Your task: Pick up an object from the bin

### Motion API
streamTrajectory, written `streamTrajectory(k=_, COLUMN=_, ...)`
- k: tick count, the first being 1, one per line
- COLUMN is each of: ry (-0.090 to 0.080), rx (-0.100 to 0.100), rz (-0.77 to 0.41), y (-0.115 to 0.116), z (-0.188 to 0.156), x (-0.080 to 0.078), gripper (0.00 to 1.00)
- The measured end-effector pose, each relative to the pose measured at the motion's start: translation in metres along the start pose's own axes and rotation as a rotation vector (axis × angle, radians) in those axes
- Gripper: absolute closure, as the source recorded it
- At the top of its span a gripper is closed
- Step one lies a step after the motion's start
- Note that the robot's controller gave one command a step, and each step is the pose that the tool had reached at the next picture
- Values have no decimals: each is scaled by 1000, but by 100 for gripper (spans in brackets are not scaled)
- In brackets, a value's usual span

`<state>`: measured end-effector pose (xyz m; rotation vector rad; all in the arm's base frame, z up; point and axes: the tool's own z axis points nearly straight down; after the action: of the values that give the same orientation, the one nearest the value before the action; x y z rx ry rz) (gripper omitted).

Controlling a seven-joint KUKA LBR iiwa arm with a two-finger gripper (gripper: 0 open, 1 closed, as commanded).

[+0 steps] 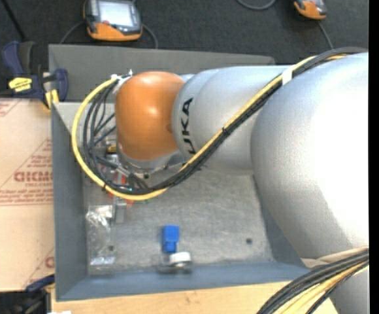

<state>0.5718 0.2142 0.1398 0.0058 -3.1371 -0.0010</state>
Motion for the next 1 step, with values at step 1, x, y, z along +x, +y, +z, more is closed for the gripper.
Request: streamTrajectory(k=1, ry=-14, rx=-2, rz=-1, y=-28, z=69, x=-69, gripper=0)
